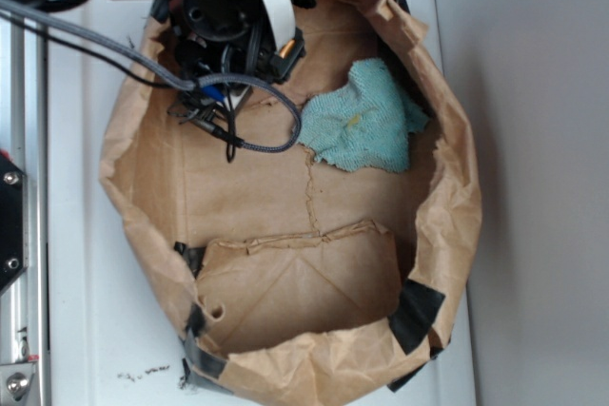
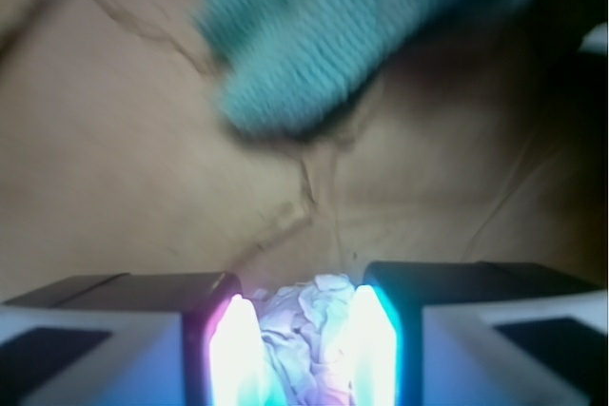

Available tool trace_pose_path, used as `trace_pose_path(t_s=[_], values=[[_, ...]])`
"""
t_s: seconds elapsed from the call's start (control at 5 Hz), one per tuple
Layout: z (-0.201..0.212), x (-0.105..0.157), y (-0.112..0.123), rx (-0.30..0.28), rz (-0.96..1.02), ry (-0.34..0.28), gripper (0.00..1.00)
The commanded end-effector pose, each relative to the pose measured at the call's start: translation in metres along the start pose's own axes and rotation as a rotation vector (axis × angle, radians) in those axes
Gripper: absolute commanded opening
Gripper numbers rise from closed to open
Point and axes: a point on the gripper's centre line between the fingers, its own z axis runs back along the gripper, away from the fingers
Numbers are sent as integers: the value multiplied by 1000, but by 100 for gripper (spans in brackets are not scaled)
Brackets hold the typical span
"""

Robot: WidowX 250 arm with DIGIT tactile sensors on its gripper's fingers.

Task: Grab the white paper.

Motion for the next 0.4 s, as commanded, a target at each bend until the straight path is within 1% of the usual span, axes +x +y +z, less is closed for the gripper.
trace_pose_path(t_s=[0.0, 0.2], values=[[87, 33, 4, 59, -17, -249, 0], [106, 39, -4, 52, -33, -295, 0]])
